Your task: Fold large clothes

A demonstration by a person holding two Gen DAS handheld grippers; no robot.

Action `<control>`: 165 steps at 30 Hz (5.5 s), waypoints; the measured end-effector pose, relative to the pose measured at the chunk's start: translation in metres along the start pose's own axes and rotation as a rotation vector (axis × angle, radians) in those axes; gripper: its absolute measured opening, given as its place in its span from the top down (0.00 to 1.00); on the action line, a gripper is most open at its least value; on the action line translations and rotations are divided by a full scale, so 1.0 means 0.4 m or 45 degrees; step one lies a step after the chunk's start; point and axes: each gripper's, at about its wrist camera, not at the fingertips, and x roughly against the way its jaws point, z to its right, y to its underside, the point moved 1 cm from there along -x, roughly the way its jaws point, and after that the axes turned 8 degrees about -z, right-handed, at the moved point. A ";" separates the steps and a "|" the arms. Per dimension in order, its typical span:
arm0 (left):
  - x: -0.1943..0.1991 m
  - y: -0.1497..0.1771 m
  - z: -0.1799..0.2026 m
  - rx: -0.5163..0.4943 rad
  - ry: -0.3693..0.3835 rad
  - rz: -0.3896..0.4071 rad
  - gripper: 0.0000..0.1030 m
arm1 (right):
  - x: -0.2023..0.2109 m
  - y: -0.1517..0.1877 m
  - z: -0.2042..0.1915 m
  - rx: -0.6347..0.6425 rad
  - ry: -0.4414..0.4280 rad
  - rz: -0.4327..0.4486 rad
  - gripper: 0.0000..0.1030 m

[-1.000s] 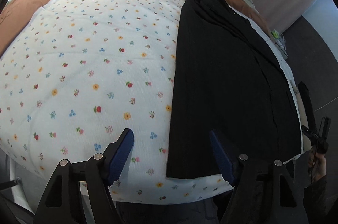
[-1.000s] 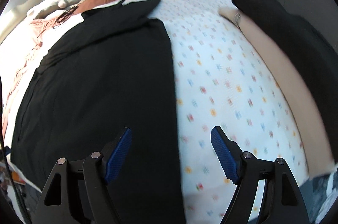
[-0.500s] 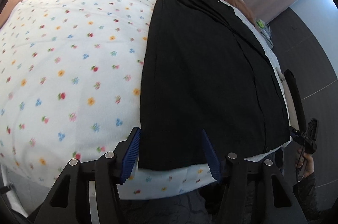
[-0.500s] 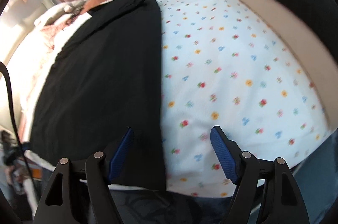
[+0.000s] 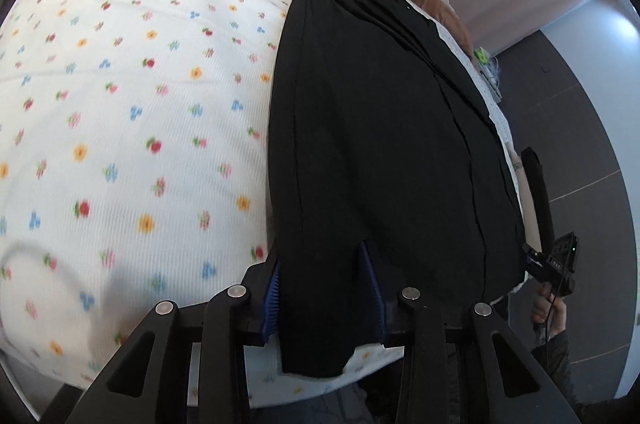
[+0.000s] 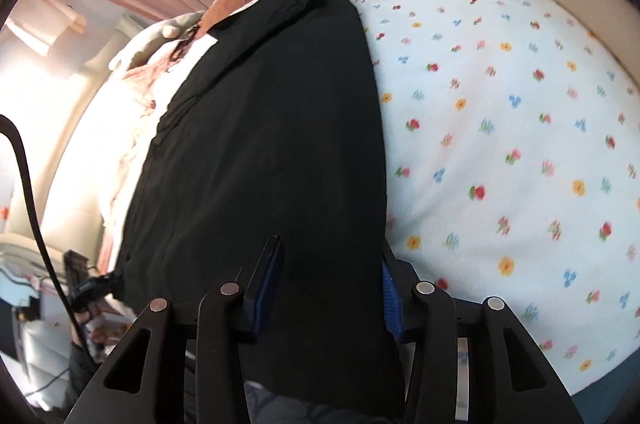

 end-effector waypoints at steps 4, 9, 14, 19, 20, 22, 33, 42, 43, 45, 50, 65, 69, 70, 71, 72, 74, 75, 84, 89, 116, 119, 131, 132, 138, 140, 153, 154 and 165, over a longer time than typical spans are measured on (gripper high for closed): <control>0.005 0.030 -0.006 0.028 0.026 0.002 0.75 | 0.006 0.040 0.016 -0.033 -0.076 0.012 0.62; 0.011 0.044 -0.001 0.050 0.010 0.052 0.86 | 0.010 0.066 0.028 -0.103 -0.071 0.087 0.94; 0.060 0.058 0.024 0.048 0.047 0.148 0.91 | 0.064 0.071 -0.048 -0.017 -0.070 0.175 0.95; 0.133 0.060 0.067 0.009 0.058 0.236 0.93 | 0.129 0.060 -0.125 0.044 -0.081 0.256 0.96; 0.151 0.062 0.073 0.007 0.049 0.262 0.93 | 0.137 0.062 -0.136 0.050 -0.087 0.265 0.96; 0.184 0.067 0.081 0.011 0.050 0.306 0.94 | 0.155 0.067 -0.156 0.062 -0.104 0.281 0.96; 0.384 0.162 0.139 0.026 0.119 0.457 0.95 | 0.290 0.152 -0.259 0.149 -0.180 0.404 0.96; 0.502 0.270 0.169 0.047 0.164 0.521 0.95 | 0.368 0.223 -0.306 0.158 -0.275 0.448 0.96; 0.510 0.278 0.172 0.044 0.168 0.528 0.95 | 0.377 0.228 -0.317 0.168 -0.279 0.453 0.96; 0.526 0.291 0.181 0.036 0.171 0.544 0.95 | 0.387 0.235 -0.338 0.202 -0.275 0.464 0.96; 0.542 0.297 0.191 0.021 0.162 0.559 0.95 | 0.390 0.243 -0.360 0.246 -0.259 0.473 0.96; 0.565 0.129 0.230 -0.010 0.144 0.622 0.95 | 0.405 0.108 -0.343 0.204 -0.220 0.519 0.96; 0.581 0.054 0.263 -0.043 0.144 0.662 0.95 | 0.416 0.040 -0.369 0.228 -0.223 0.540 0.96; 0.587 0.033 0.272 -0.051 0.144 0.672 0.95 | 0.421 0.012 -0.381 0.235 -0.224 0.550 0.96; 0.593 0.013 0.280 -0.061 0.144 0.682 0.95 | 0.425 -0.006 -0.388 0.242 -0.224 0.556 0.96; 0.600 -0.011 0.291 -0.075 0.145 0.695 0.95 | 0.429 -0.026 -0.398 0.251 -0.223 0.564 0.96; 0.612 -0.059 0.311 -0.098 0.141 0.721 0.95 | 0.436 -0.083 -0.424 0.279 -0.217 0.582 0.96; 0.615 -0.077 0.317 -0.105 0.138 0.731 0.95 | 0.438 -0.105 -0.435 0.291 -0.213 0.589 0.96; 0.605 -0.333 0.366 -0.161 0.056 0.757 0.95 | 0.404 -0.355 -0.519 0.342 -0.135 0.610 0.96; 0.554 -0.460 0.356 -0.156 -0.005 0.739 0.95 | 0.355 -0.459 -0.535 0.357 -0.055 0.607 0.96; 0.125 -0.876 0.187 0.017 -0.305 0.453 0.85 | -0.094 -0.821 -0.389 0.264 0.312 0.406 0.96; 0.093 -0.891 0.162 0.044 -0.323 0.421 0.39 | -0.150 -0.844 -0.371 0.237 0.458 0.347 0.42; 0.111 -0.771 0.069 0.106 -0.301 0.419 0.19 | -0.127 -0.748 -0.309 0.208 0.436 0.286 0.22; 0.109 -0.754 0.065 0.100 -0.307 0.406 0.19 | -0.120 -0.730 -0.302 0.204 0.436 0.284 0.22; 0.080 -0.661 0.059 0.047 -0.347 0.320 0.23 | -0.113 -0.652 -0.255 0.152 0.433 0.240 0.22; 0.062 -0.631 0.052 0.036 -0.357 0.279 0.28 | -0.126 -0.622 -0.237 0.132 0.437 0.202 0.22; -0.049 -0.557 -0.023 0.060 -0.335 0.094 0.84 | -0.213 -0.540 -0.186 0.074 0.430 0.070 0.95; -0.050 -0.560 -0.018 0.052 -0.342 0.100 0.93 | -0.211 -0.542 -0.184 0.070 0.429 0.081 0.95; -0.068 -0.613 0.014 0.012 -0.402 0.148 0.99 | -0.161 -0.509 -0.170 0.037 0.432 0.166 0.99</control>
